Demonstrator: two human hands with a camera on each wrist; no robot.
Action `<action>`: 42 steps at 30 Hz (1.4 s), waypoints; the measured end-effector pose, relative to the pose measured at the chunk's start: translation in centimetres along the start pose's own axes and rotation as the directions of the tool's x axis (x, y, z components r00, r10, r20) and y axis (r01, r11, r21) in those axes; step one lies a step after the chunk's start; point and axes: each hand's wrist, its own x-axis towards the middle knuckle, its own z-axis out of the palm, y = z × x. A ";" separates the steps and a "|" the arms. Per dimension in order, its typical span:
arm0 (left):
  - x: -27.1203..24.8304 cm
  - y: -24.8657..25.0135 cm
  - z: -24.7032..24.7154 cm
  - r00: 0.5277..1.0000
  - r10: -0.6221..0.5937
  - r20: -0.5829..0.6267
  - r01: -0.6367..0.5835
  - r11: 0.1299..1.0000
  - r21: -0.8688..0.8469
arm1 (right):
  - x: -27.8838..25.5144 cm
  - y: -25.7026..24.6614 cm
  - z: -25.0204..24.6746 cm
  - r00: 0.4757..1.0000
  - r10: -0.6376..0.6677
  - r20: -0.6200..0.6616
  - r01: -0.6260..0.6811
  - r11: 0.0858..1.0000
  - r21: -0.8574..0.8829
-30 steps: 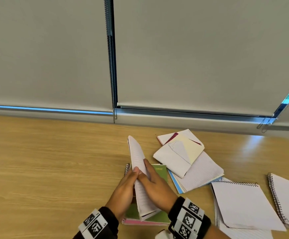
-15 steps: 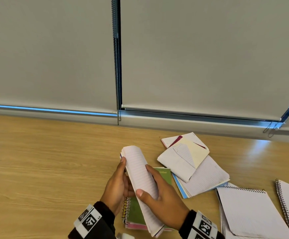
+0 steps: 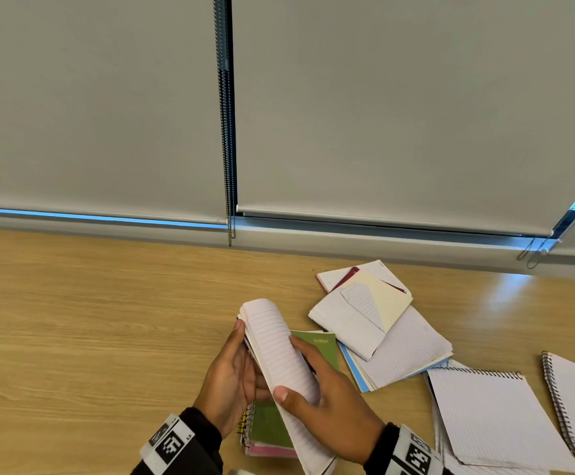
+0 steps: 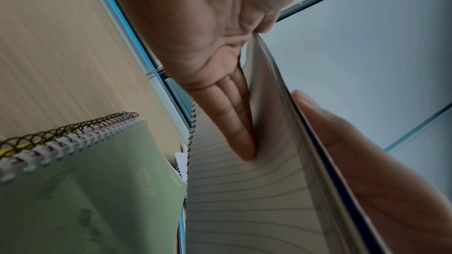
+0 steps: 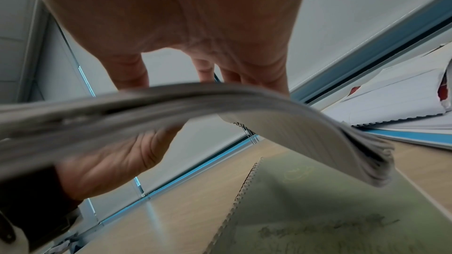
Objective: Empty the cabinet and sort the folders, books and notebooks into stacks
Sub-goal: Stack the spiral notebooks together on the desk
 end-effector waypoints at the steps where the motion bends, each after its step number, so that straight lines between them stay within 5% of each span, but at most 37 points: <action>1: 0.0 0.0 -0.1 1.000 -0.002 0.006 0.002 1.000 -0.006 | 0.0 0.0 0.0 1.000 -0.003 0.001 0.003 1.000 -0.001; 22: -0.2 -0.4 -0.6 0.999 -0.019 0.036 0.026 0.978 -0.207 | 0.4 0.0 -0.3 1.000 -0.010 0.025 0.012 0.998 -0.054; 26: 0.0 -0.7 -0.4 0.999 -0.026 -0.025 0.024 0.998 -0.062 | 0.4 0.1 0.0 1.000 0.002 0.030 -0.001 0.998 -0.059; 35: -0.3 -0.3 0.0 0.977 0.197 -0.085 -0.158 0.927 0.341 | 0.3 -1.0 -1.5 0.993 -0.009 0.121 0.001 0.998 0.063; 38: -0.2 0.8 -1.1 0.955 0.270 -0.127 -0.210 0.910 0.357 | 0.1 -1.4 -3.4 0.996 -0.057 -0.063 0.067 0.982 0.178; 42: -0.4 3.2 -3.1 0.942 0.320 -0.102 -0.280 0.917 0.285 | 0.6 -0.2 -6.8 0.935 0.017 -0.354 0.073 0.968 0.240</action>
